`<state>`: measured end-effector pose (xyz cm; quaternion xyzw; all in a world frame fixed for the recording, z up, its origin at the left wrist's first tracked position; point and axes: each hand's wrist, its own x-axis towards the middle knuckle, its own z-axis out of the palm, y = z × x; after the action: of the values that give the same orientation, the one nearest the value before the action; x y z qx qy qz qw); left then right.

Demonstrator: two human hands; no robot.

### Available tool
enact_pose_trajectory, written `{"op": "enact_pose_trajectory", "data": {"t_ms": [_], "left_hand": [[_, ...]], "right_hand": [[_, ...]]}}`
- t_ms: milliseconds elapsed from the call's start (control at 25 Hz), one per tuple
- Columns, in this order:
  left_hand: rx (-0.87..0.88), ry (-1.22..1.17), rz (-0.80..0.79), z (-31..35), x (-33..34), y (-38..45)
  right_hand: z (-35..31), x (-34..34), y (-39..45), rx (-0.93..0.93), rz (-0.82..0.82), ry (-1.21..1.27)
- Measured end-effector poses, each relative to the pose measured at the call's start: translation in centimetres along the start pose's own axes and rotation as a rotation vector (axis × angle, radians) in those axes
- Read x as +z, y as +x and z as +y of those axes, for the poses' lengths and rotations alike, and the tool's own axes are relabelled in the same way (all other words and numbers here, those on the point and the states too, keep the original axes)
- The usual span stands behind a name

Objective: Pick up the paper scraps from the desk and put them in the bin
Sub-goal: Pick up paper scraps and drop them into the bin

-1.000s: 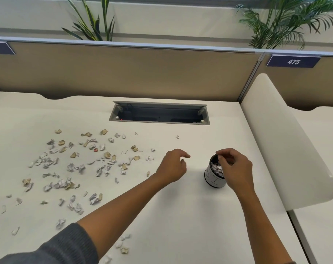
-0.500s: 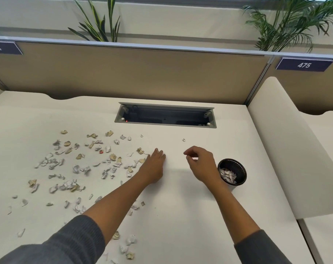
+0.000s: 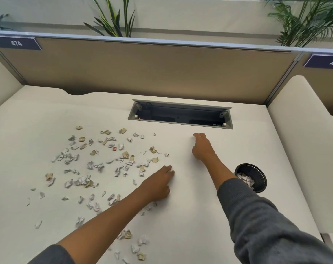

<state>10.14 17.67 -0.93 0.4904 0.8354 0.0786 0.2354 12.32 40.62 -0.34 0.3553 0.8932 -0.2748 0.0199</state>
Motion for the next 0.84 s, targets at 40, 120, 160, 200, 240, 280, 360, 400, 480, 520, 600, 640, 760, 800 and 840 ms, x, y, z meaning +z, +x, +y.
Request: {"op": "enact_pose_trajectory", "data": {"t_ms": [40,120,160,200,240,280,360,400,480,520,600,640,760,800,840], "left_hand": [[0.011,0.008,0.028,-0.1,0.3,-0.2],[0.027,0.017,0.09,-0.2,1.0,-0.5],[0.03,0.021,0.119,-0.2,1.3,-0.6],[0.032,0.03,0.142,-0.3,1.6,-0.8],[0.032,0.044,0.154,-0.3,1.8,-1.0],[0.029,0.061,0.158,-0.3,2.0,-1.2],[0.017,0.109,0.155,-0.3,2.3,-1.6],[0.013,0.133,0.151,-0.3,2.3,-1.8],[0.012,0.16,0.151,-0.3,2.3,-2.1],[0.014,0.164,0.157,-0.2,2.3,-2.2],[0.015,0.113,0.189,-0.2,2.1,-2.6],[0.006,0.042,0.217,-0.4,2.0,-2.9],[-0.095,-0.208,0.328,-1.4,1.4,-4.4],[-0.134,-0.265,0.368,-1.8,1.1,-5.0],[-0.169,-0.316,0.409,-2.2,0.8,-5.6]], "right_hand": [[0.1,0.4,0.0,-0.01,-0.008,-0.028],[0.1,1.2,-0.3,-0.036,0.004,-0.068],[0.0,1.6,-0.6,-0.049,0.017,-0.069],[-0.3,2.0,-1.0,-0.068,0.028,-0.062],[-0.6,2.4,-1.4,-0.098,0.032,-0.057],[-1.0,2.8,-1.9,-0.135,0.029,-0.057],[-2.0,3.7,-2.8,-0.216,0.008,-0.062],[-2.5,4.2,-3.2,-0.25,-0.004,-0.06],[-3.7,5.2,-4.2,-0.309,-0.024,-0.049],[-4.3,5.6,-4.6,-0.342,-0.039,-0.039],[-5.3,6.4,-5.5,-0.412,-0.088,-0.021],[-5.8,6.8,-5.8,-0.442,-0.116,-0.017],[-7.1,7.8,-6.7,-0.508,-0.176,-0.013],[-7.4,8.0,-6.9,-0.526,-0.185,-0.023],[-7.8,8.2,-7.2,-0.537,-0.191,-0.04]]}}
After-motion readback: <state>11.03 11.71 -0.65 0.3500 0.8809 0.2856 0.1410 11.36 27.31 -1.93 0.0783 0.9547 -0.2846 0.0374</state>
